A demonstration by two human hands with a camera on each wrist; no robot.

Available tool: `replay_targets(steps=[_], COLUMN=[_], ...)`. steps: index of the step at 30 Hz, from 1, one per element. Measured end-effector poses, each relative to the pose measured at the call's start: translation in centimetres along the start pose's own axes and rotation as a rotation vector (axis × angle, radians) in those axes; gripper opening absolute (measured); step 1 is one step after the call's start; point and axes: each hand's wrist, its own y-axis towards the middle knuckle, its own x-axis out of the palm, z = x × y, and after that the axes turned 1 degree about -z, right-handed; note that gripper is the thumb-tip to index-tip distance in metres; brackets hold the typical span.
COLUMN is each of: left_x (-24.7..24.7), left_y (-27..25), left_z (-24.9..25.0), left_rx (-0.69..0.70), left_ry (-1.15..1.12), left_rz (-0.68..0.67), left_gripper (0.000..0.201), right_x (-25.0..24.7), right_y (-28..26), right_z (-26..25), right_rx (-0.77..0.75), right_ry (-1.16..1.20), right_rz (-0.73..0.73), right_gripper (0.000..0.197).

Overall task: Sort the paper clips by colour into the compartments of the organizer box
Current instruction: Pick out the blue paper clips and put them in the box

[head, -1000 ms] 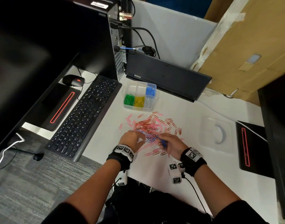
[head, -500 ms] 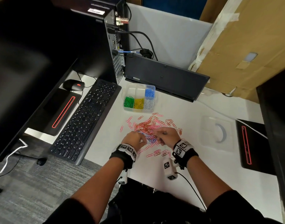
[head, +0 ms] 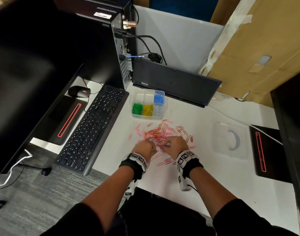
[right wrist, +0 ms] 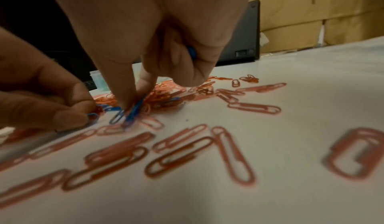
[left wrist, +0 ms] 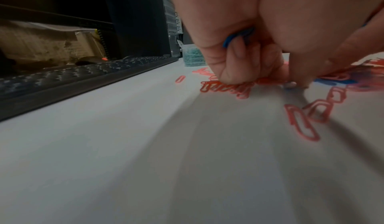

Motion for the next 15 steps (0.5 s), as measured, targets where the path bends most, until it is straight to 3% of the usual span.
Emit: replay_targets(steps=[7, 10, 15], left_x=[-0.1, -0.3, -0.1], left_y=[-1.3, -1.3, -1.2], left_z=[-1.2, -1.6, -1.3], left_rx=[-0.19, -0.168, -0.12], left_ry=[-0.362, -0.412, -0.505], left_rz=[0.165, 0.165, 0.184], left_gripper=[0.022, 0.035, 0.018], right_x=[-1.2, -2.1, -2.7], right_y=[-0.3, -1.1, -0.9], right_z=[1.2, 2.6, 1.9], right_rx=[0.113, 0.111, 0.039], right_ry=[0.143, 0.077, 0.002], right_rz=[0.026, 0.061, 0.011], right_gripper=[0.006, 0.01, 0.007])
